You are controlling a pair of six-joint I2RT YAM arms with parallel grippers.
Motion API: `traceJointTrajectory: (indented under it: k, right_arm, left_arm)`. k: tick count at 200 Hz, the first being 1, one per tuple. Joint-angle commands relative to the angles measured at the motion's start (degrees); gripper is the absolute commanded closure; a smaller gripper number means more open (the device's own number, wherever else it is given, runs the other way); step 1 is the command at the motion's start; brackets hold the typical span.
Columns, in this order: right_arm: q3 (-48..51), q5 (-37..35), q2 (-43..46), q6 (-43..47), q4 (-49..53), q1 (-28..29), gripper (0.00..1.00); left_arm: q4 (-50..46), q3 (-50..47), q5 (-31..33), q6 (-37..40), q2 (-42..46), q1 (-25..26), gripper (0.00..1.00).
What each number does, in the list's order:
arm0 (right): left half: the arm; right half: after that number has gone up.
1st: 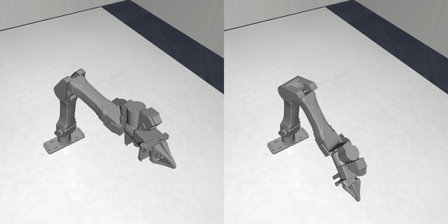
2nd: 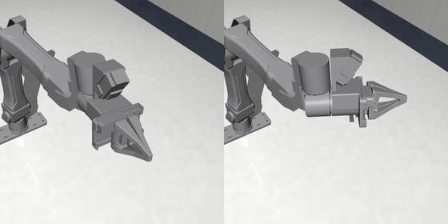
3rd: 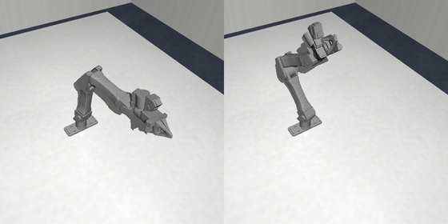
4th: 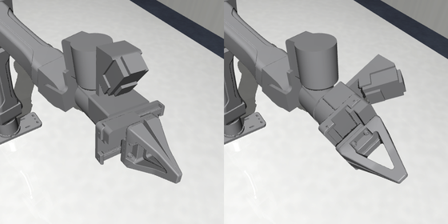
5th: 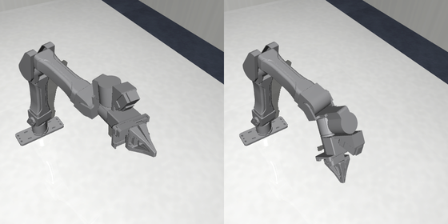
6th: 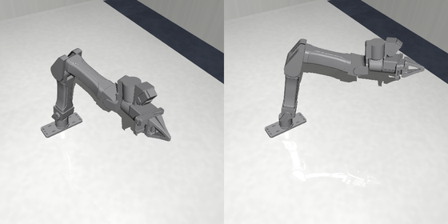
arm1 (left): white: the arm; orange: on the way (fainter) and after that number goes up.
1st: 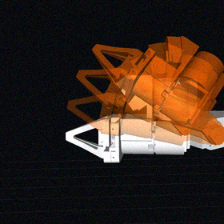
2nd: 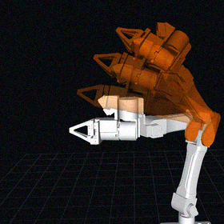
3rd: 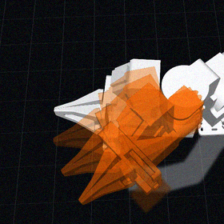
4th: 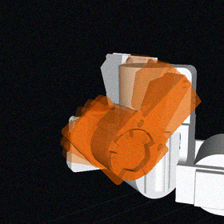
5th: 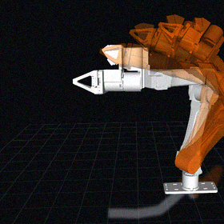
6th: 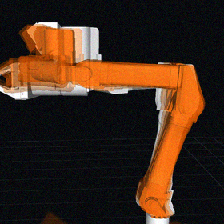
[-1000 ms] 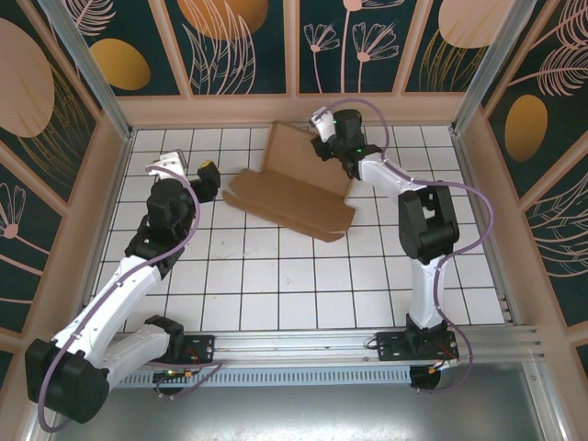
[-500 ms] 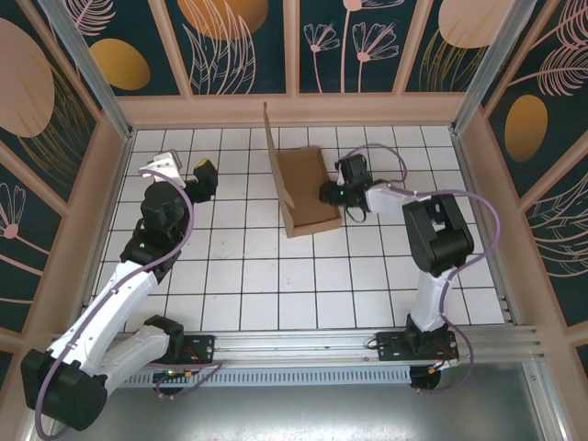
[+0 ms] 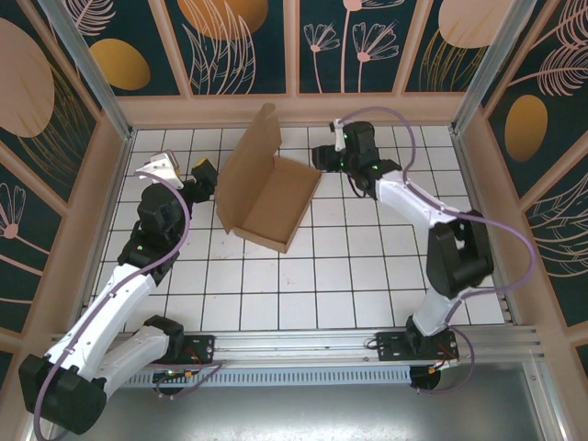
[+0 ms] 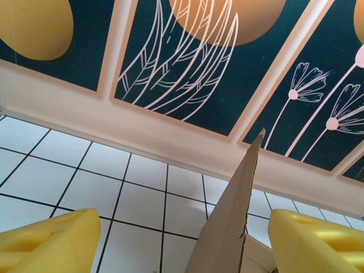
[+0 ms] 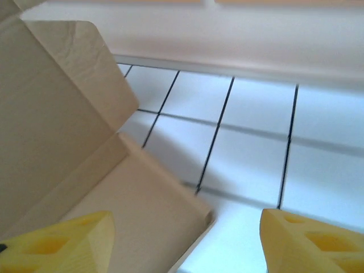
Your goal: Fold the paper box
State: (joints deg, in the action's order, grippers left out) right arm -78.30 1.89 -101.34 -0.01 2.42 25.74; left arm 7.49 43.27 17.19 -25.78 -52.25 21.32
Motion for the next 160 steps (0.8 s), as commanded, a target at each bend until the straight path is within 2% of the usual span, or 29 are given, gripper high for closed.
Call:
traceJointTrajectory:
  k: [1, 18, 41, 64, 79, 114, 129, 148, 160]
  right_arm:
    - [-6.6, 4.3, -9.4, 18.9, 0.7, 0.8, 0.29]
    - [-16.9, 10.6, -17.2, 23.3, 8.6, 0.5, 0.28]
    - [-28.8, 8.1, -26.7, 25.5, 14.2, 0.5, 0.27]
    - [-38.1, 12.1, -33.4, 25.4, 18.9, 0.3, 0.27]
    - [-39.3, 15.5, -35.1, 25.5, 18.8, 0.6, 0.29]
    - [-42.7, 15.5, -40.1, 23.7, 20.5, 0.9, 0.35]
    - [-41.5, 16.0, -40.5, 22.5, 20.3, 0.8, 0.44]
    - [-38.8, 15.3, -39.6, 22.1, 20.5, 1.5, 0.6]
    - [-36.0, 15.1, -38.3, 21.9, 20.5, 1.8, 0.66]
  left_arm:
    - [1.0, 0.0, -0.8, -0.7, -0.2, -0.1, 0.23]
    - [1.1, -0.1, -1.0, -0.6, -0.6, -0.1, 0.23]
    - [1.4, -0.2, -1.1, -0.4, -0.9, -0.1, 0.22]
    - [2.4, -0.9, -1.5, -0.1, -0.7, -0.1, 0.22]
    - [2.6, -1.0, -1.4, 0.2, -1.0, -0.1, 0.22]
    - [2.7, -0.7, -1.6, 0.4, -1.6, -0.1, 0.22]
    - [2.8, -0.9, -2.0, 0.2, -1.7, -0.1, 0.22]
    - [2.8, -0.7, -2.2, 0.0, -1.8, -0.2, 0.22]
    - [2.8, -0.7, -2.4, -0.1, -1.7, -0.1, 0.22]
